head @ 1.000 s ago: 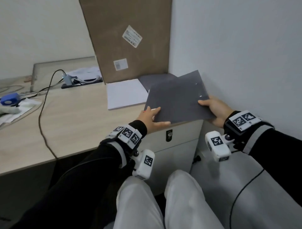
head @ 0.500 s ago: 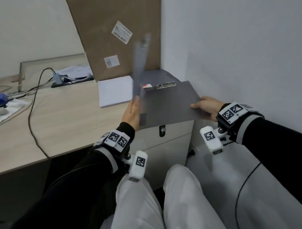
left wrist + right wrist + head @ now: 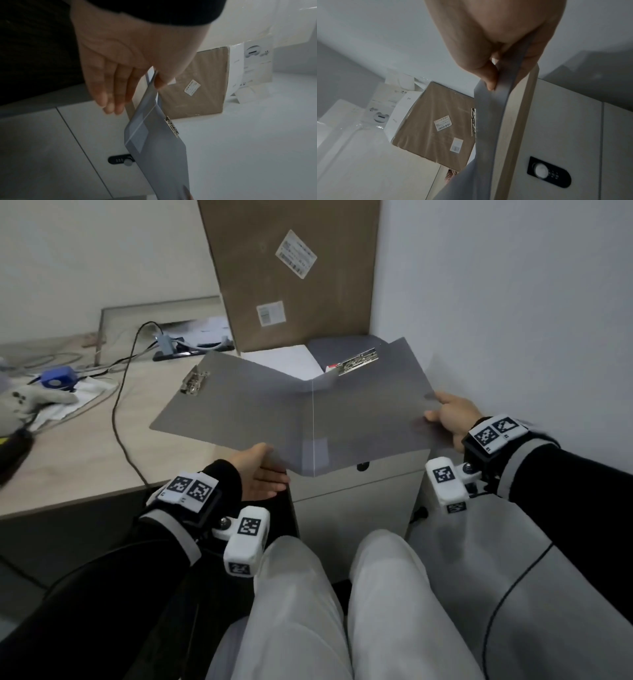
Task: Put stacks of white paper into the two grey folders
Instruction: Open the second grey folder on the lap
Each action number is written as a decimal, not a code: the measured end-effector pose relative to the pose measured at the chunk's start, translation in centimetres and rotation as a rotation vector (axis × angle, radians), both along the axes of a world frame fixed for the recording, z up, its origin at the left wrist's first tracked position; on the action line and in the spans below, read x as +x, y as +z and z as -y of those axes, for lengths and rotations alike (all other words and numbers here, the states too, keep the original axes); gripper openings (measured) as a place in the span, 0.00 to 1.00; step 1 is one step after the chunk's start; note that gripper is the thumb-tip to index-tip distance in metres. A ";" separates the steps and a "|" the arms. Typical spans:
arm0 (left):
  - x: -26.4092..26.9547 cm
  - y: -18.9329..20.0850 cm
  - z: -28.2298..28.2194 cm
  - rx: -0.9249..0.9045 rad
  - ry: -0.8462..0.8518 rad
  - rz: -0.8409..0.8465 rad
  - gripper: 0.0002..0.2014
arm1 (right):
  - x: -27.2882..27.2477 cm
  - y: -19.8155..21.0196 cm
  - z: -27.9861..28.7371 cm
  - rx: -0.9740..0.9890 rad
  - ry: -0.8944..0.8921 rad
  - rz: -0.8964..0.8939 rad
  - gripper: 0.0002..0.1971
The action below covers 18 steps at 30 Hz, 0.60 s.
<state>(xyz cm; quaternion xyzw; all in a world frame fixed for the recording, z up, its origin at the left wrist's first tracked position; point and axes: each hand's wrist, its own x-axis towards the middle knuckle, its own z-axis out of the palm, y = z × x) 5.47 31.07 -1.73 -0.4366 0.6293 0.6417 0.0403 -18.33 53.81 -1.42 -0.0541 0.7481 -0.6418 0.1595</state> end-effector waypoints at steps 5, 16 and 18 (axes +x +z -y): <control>2.8 0.3 1.2 -0.020 -0.295 0.193 0.23 | 1.3 -0.2 0.7 -0.083 0.018 0.067 0.27; -0.8 3.7 -1.0 -0.238 -0.231 -0.186 0.07 | 1.5 -0.5 1.1 0.013 0.056 0.044 0.23; -2.5 3.6 -1.5 -0.280 -0.215 -0.197 0.07 | 1.7 -0.3 1.0 0.026 0.077 0.043 0.25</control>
